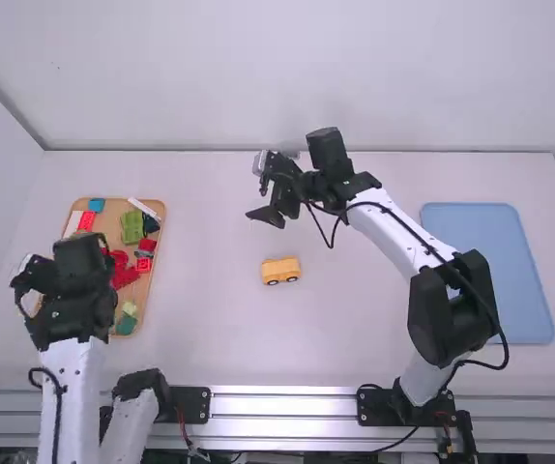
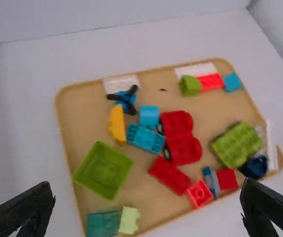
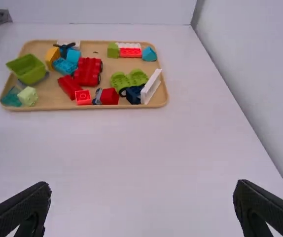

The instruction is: Assemble lego blocks to make yellow taxi

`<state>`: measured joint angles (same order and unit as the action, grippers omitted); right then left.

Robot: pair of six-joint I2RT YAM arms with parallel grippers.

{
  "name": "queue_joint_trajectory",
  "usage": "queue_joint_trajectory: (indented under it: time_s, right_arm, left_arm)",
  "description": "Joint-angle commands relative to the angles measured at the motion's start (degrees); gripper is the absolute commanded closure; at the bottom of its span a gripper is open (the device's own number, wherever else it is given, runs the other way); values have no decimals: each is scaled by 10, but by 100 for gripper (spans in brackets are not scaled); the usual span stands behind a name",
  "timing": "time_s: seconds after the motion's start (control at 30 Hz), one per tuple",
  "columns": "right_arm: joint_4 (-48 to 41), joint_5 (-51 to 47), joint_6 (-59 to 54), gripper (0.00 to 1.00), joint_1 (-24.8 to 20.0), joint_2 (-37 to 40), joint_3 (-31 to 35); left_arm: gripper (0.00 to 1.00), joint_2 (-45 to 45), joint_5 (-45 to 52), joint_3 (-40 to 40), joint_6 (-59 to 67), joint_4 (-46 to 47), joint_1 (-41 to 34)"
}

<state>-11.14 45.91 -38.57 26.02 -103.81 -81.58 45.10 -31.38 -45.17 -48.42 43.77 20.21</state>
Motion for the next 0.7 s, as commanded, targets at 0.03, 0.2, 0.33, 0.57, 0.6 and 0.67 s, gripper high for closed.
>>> queue_joint_trajectory:
  time_s: [0.03,0.2,0.33,0.57,0.6,0.67]
  right_arm:
    - [0,0,-9,1,-1,12,-16]
    - [3,-17,-20,2,-1,12,-16]
    - [3,-22,-31,1,-1,12,-16]
    - [5,-24,-38,1,0,12,-16]
    - [5,-24,-38,1,0,12,-16]
    - [2,-23,-48,2,0,12,-16]
  left_arm:
    - [1,24,73,-4,12,5,113]
    - [0,80,205,-4,93,-49,209]
    - [6,153,285,-5,135,-93,249]
    - [7,349,268,-116,167,-31,248]
    - [7,354,268,-120,169,-28,249]
    - [7,422,265,-174,174,7,247]
